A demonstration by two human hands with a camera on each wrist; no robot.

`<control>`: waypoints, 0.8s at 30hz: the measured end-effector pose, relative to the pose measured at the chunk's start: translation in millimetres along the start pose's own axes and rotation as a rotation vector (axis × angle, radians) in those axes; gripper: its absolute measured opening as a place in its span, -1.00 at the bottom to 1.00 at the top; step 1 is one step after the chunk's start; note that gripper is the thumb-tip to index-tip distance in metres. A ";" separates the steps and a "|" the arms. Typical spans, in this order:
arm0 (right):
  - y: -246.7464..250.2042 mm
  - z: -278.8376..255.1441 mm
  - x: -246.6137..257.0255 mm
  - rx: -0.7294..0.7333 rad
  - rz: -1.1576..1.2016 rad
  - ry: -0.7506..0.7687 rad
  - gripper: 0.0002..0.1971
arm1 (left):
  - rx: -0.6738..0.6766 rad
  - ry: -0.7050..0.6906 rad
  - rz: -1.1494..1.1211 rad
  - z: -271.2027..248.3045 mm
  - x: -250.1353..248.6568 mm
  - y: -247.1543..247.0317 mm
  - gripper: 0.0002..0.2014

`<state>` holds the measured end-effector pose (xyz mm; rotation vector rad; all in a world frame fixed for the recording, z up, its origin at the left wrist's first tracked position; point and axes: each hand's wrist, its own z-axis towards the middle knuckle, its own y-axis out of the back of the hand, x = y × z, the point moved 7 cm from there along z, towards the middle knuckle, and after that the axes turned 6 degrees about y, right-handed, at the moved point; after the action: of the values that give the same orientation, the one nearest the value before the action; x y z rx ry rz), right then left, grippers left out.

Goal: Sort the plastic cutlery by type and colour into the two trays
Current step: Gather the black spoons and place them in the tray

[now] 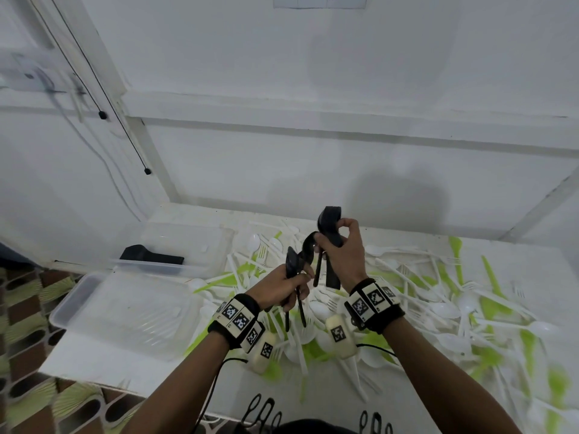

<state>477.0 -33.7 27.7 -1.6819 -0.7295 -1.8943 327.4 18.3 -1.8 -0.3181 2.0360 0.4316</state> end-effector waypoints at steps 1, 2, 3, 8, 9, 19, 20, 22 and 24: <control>5.2 3.5 -0.4 -0.038 0.018 0.002 -0.61 | -0.018 -0.032 -0.033 -0.8 -0.1 2.0 -0.81; 10.2 6.1 -1.2 -0.072 0.030 0.004 -0.61 | -0.037 -0.070 -0.061 -1.8 -1.3 3.8 -0.78; 14.7 8.1 -2.4 -0.104 0.032 0.003 -0.60 | -0.055 -0.109 -0.081 -2.2 -2.7 5.5 -0.76; 21.4 7.6 -16.4 -0.194 0.139 -0.071 -0.57 | -0.242 -0.180 -0.050 6.2 5.2 18.7 -0.66; 19.6 6.4 -19.1 -0.195 0.162 -0.095 -0.53 | -0.315 -0.180 -0.031 8.3 6.8 22.9 -0.61; -8.0 -11.7 -36.8 -0.103 0.024 -0.145 -0.67 | -0.474 -0.268 0.251 14.6 -1.2 12.2 -0.65; -8.7 -13.0 -36.2 -0.098 0.018 -0.146 -0.67 | -0.472 -0.265 0.264 15.1 0.6 10.5 -0.63; -10.0 -15.4 -36.3 -0.097 -0.007 -0.138 -0.65 | -0.446 -0.279 0.268 13.6 1.4 6.7 -0.67; -11.1 -18.8 -32.4 -0.095 -0.014 -0.122 -0.65 | -0.434 -0.284 0.242 11.8 0.7 6.1 -0.69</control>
<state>459.4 -37.9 -7.0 -1.8694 -0.7094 -1.8757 333.9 28.8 -6.6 -0.2529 1.6949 1.0159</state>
